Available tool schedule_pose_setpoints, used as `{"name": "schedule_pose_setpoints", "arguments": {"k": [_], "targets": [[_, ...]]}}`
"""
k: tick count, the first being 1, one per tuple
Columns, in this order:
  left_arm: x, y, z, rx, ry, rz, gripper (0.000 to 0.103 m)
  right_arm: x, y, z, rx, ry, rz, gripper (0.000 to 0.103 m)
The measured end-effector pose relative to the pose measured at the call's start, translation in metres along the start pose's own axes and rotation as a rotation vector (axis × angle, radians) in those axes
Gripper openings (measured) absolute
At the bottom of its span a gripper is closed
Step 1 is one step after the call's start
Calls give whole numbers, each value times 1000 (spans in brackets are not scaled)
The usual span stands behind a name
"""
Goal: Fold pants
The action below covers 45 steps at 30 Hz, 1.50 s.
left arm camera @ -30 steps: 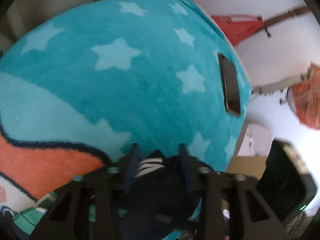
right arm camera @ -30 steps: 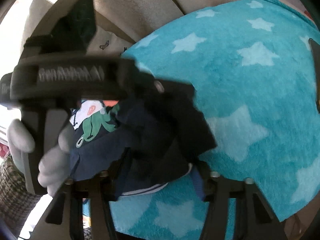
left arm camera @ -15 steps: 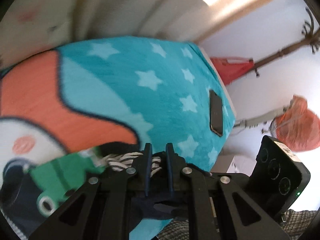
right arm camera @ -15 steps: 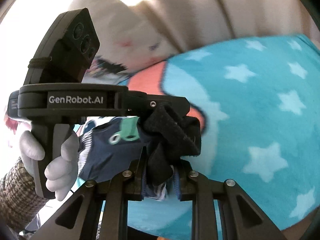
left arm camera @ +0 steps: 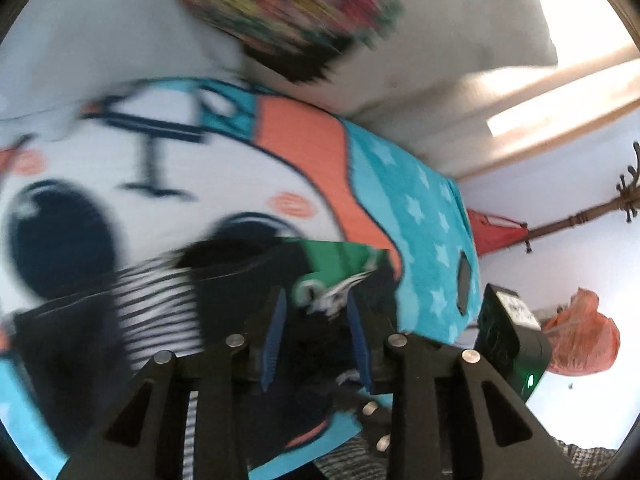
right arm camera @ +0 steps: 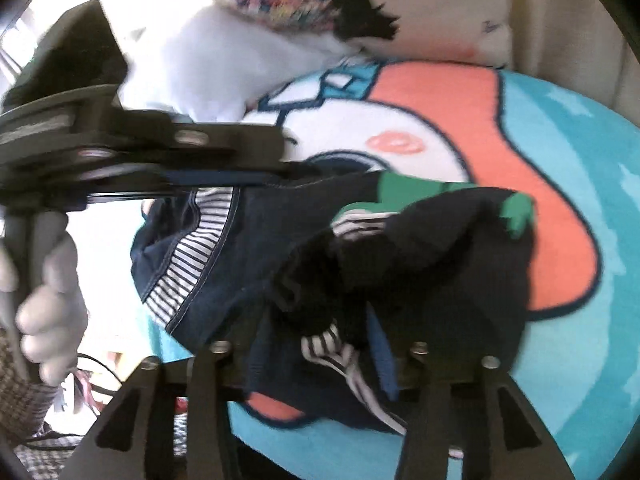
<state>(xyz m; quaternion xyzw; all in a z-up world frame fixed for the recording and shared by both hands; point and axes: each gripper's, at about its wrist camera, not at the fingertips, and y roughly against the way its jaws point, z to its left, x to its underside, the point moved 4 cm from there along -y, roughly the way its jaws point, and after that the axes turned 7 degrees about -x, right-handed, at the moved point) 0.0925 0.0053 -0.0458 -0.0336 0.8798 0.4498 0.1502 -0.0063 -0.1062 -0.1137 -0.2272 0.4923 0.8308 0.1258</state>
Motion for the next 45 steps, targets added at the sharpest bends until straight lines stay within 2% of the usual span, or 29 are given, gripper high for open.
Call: {"name": "schedule_pose_setpoints", "arguments": {"k": [2,3,5,8,10,11,12,13,15,18,20,22,24,27,31,34,37,41,45], "targets": [[6,23,16,-53,-15,-43,34,-4,0,8,13,3,6,58],[10,35,23,-77,-27,-68,38,-7,7,11,-4,-5,1,58],[17,55,37,-109,-39,-109,41,-8,37,22,-28,-25,-38,58],[27,76,66,-142,-15,-143,42,-12,76,22,40,-44,-133,60],[32,82,81,-149,17,-152,42,-14,82,6,127,-100,-146,60],[33,84,88,-145,33,-154,42,-16,78,-1,153,-126,-132,58],[35,87,96,-141,51,-157,42,-15,71,-8,163,-159,-112,48],[36,89,103,-143,61,-160,42,-14,60,-15,149,-203,-81,43],[36,96,116,-165,77,-170,42,-15,36,-20,143,-233,-33,43],[39,110,128,-235,62,-204,42,-17,-3,-21,180,-232,45,44],[42,121,134,-275,51,-228,42,-17,-12,-23,215,-247,60,50],[47,129,143,-287,58,-247,44,-22,-18,-22,212,-267,79,66],[52,137,152,-295,73,-266,44,-23,-22,-19,231,-261,116,72],[59,147,168,-292,98,-291,44,-25,-32,-11,267,-251,178,89],[69,159,190,-278,148,-320,44,-28,-48,-4,340,-253,225,100],[73,168,206,-277,182,-337,44,-30,-55,-4,376,-278,244,102],[74,177,215,-292,196,-352,44,-35,-52,-5,371,-315,247,102],[73,186,219,-330,191,-375,45,-42,-27,-2,334,-371,164,101],[70,193,213,-390,158,-419,45,-61,6,14,388,-292,42,101]]}}
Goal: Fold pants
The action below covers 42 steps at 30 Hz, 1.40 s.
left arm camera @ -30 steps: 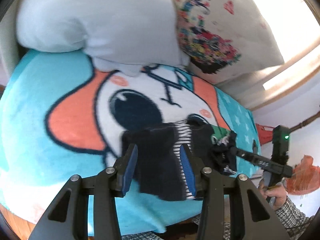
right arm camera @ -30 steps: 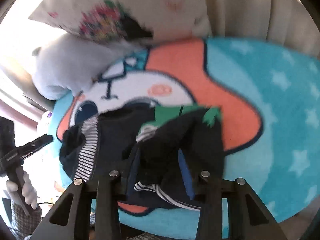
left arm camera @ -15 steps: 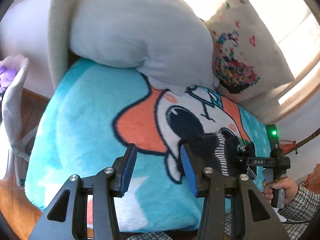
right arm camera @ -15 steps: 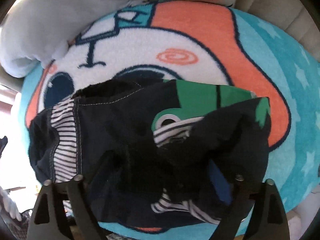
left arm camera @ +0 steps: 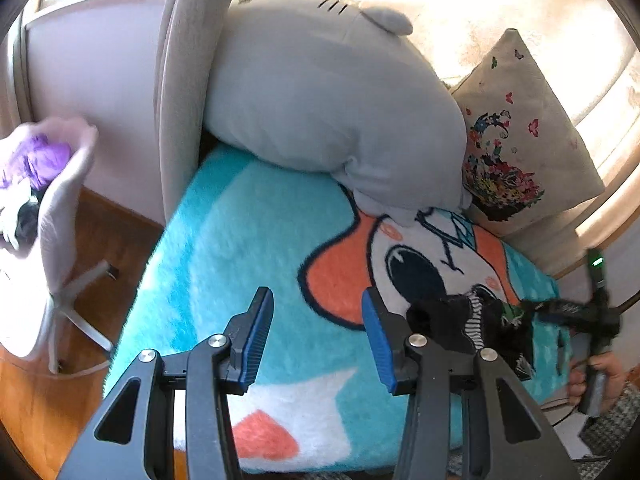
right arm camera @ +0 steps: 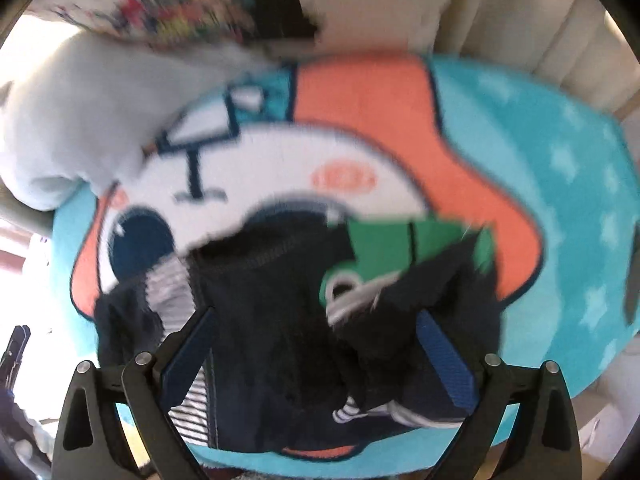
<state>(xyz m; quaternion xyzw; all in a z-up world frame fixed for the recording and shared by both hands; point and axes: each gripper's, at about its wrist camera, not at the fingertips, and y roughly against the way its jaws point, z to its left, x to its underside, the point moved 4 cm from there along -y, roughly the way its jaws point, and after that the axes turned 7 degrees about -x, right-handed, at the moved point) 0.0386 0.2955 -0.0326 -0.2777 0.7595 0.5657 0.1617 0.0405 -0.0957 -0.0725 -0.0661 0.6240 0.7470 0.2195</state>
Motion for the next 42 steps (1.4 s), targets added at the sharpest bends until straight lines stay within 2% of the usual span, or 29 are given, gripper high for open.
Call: {"name": "schedule_pose_setpoints", "arguments": {"k": [3,5,7,8,9,11,13,16,19,22,26,32,34,35,36,37,40,42], "targets": [[-7,6,-10,-54,-41,-61,45,-12,41,16,65,66,-171,101],[-12,14,-17,-91,-63,-117,56,-24,70,39,158,130,-330,101],[-19,22,-22,-105,-68,-179,78,-24,81,60,237,212,-435,102],[-22,25,-24,-104,-66,-203,83,-32,79,66,247,242,-429,102],[-27,27,-25,-101,-58,-217,89,-34,71,71,238,267,-385,102],[-34,27,-23,-80,-30,-208,89,-38,43,78,146,267,-236,100],[-36,19,-16,-76,8,-151,89,-40,25,89,34,230,-145,88],[-25,1,-5,-40,55,-47,89,-38,2,117,-126,241,-40,82],[-7,-15,4,-21,86,40,84,-28,-14,145,-195,300,45,81],[8,-25,9,-4,111,97,80,-22,-32,173,-205,367,109,81],[20,-31,14,-1,137,125,80,-13,-57,193,-177,385,173,81],[26,-32,17,14,157,139,80,-1,-101,200,-33,373,247,80],[28,-33,13,25,150,145,80,4,-115,194,-5,353,271,66],[30,-33,10,33,145,147,80,5,-114,192,-4,351,257,63],[32,-33,7,43,136,151,80,5,-110,190,-13,347,240,49],[33,-34,3,52,127,155,80,4,-107,188,-17,342,233,42],[39,-37,-17,103,91,165,80,2,-94,178,-74,307,216,34],[44,-41,-37,143,45,172,80,1,-84,171,-129,286,208,33]]}}
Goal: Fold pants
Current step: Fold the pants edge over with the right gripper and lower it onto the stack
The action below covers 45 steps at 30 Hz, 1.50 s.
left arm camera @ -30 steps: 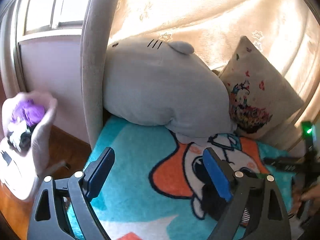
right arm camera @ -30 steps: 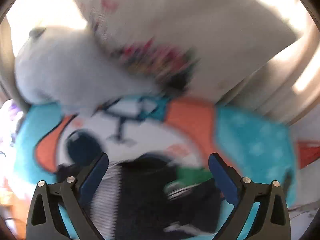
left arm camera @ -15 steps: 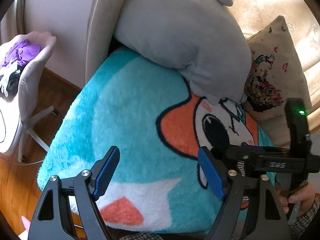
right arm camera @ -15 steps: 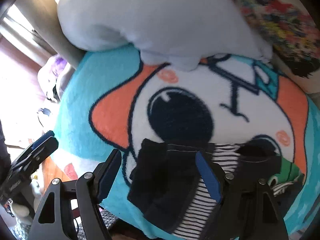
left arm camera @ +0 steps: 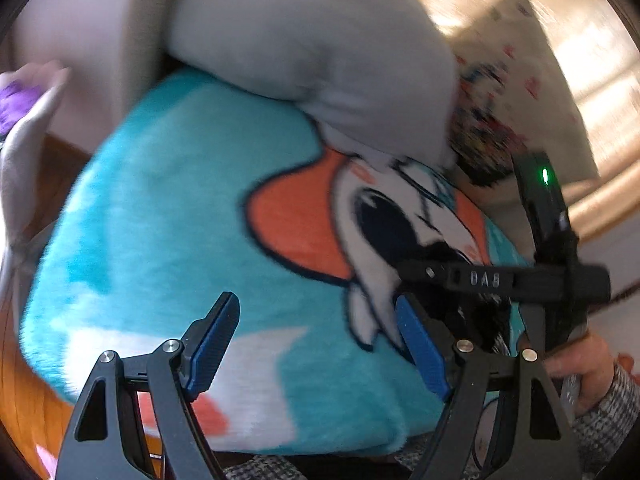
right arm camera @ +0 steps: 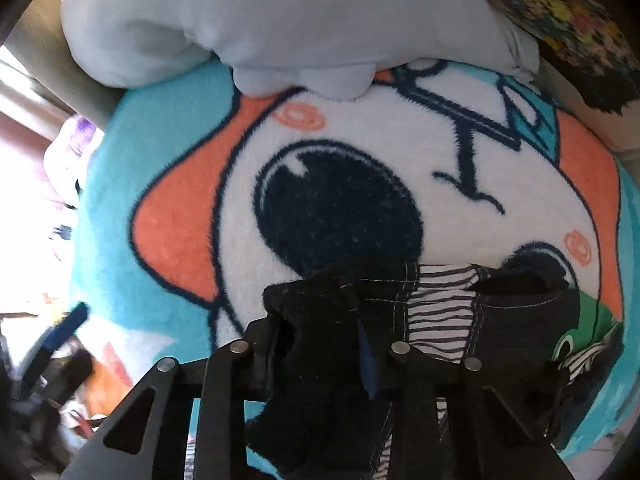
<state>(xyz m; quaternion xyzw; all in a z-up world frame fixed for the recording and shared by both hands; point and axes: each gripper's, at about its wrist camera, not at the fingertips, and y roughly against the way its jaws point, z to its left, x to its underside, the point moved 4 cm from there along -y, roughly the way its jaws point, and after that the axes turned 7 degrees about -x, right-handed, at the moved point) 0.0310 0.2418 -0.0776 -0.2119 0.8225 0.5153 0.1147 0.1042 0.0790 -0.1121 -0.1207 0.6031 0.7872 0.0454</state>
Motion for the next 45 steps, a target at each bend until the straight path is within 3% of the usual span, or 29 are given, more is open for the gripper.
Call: {"name": "schedule_pose_setpoints", "arguments": {"k": [6,8,9,10,11,19,26,29,32,33,34,37,39,41,45], "targets": [[16,-33,-62,90,-154,37,78,9,30,-15,-98,-14,-48,33],[18,-43,-83,107,-186,70,52,7,40,-22,-132,-16,-65,32],[18,-45,-91,127,-197,85,32,7,46,-24,-145,-17,-74,32],[19,-46,-102,139,-209,91,20,10,55,-30,-164,-20,-89,32],[19,-45,-112,143,-219,89,18,13,62,-35,-180,-23,-105,31],[29,-53,-204,184,-303,125,18,39,125,-115,-277,-102,-238,31],[60,-88,-289,156,-459,193,18,63,138,-194,-296,-218,-330,31],[70,-99,-298,131,-482,232,18,70,133,-225,-299,-253,-343,34],[72,-88,-297,149,-478,251,20,78,123,-258,-225,-333,-344,47],[71,-80,-295,162,-481,247,24,82,125,-269,-213,-369,-354,57],[69,-73,-292,165,-477,239,29,88,131,-283,-214,-414,-380,61],[55,-62,-280,137,-435,203,32,101,156,-305,-181,-472,-445,60],[45,-67,-269,95,-398,187,32,103,174,-302,-238,-462,-495,52],[41,-77,-260,70,-355,201,32,101,185,-286,-353,-417,-521,51],[56,-102,-258,34,-351,260,32,91,165,-249,-590,-370,-441,50]]}}
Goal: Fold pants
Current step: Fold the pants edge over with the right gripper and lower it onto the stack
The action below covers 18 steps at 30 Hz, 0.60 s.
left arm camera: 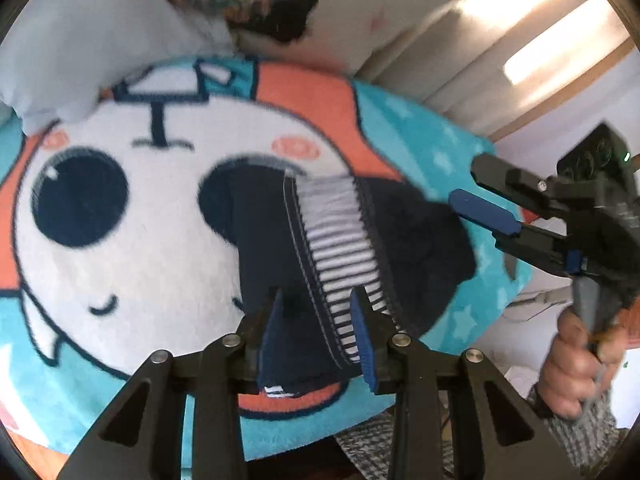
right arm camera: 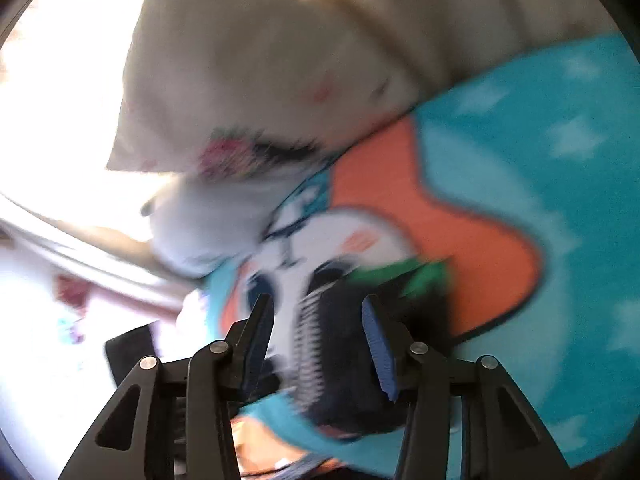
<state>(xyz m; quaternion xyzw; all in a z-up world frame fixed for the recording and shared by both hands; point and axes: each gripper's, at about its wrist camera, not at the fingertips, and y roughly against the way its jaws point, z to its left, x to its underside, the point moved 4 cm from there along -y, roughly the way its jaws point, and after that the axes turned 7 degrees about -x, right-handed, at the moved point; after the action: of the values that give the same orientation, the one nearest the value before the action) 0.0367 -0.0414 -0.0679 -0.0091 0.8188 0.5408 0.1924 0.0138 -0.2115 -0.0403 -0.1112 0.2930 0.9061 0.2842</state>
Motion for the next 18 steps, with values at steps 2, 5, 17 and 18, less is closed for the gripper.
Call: {"name": "schedule_pose_setpoints", "arguments": {"k": [2,5,17,18], "targets": [[4,-12,-5,-13,-23,18,32,9,-18,-10,18,-41,49,50],[9,-25,-15,-37,-66,29,35,23,-26,-34,148,-57,75,46],[-11,23,18,77,16,-47,50,16,-3,-69,312,-18,9,61],[-15,23,28,79,53,-52,54,15,3,-67,298,-12,-9,67]]}}
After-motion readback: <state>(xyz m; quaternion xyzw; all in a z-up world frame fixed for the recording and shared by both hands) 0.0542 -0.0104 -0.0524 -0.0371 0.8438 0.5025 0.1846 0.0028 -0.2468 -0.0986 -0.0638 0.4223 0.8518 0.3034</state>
